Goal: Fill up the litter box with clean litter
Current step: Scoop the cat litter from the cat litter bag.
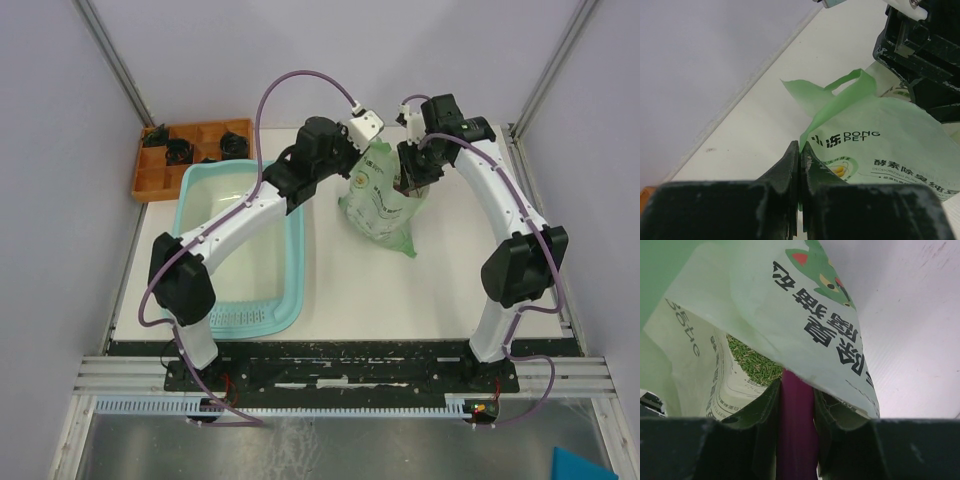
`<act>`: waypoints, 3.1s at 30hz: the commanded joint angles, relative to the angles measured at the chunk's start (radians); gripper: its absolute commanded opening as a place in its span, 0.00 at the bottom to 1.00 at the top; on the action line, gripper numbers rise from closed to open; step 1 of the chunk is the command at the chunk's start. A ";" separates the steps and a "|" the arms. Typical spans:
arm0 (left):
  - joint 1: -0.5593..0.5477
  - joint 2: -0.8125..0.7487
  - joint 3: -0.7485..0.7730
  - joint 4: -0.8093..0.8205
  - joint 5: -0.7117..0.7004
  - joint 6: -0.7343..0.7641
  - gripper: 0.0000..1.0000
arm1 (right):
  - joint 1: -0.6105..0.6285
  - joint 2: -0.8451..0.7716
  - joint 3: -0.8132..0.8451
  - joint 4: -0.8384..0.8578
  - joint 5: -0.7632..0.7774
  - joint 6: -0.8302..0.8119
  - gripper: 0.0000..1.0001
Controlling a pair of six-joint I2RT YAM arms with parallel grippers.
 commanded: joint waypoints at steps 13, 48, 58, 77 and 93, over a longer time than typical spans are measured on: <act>0.011 0.024 0.089 0.048 0.001 -0.021 0.03 | 0.041 0.210 -0.103 -0.019 -0.339 0.013 0.02; 0.010 0.042 0.093 0.067 -0.010 -0.038 0.03 | 0.045 0.041 -0.178 -0.048 -0.733 0.038 0.02; 0.000 0.007 0.037 0.066 -0.028 -0.047 0.03 | 0.045 0.009 -0.164 -0.048 -0.873 0.063 0.02; -0.003 -0.094 -0.049 0.139 -0.076 -0.049 0.09 | -0.041 -0.062 -0.169 -0.019 -0.975 0.098 0.02; -0.002 -0.228 -0.133 0.170 -0.109 -0.072 0.38 | -0.092 -0.080 -0.205 0.023 -1.013 0.129 0.02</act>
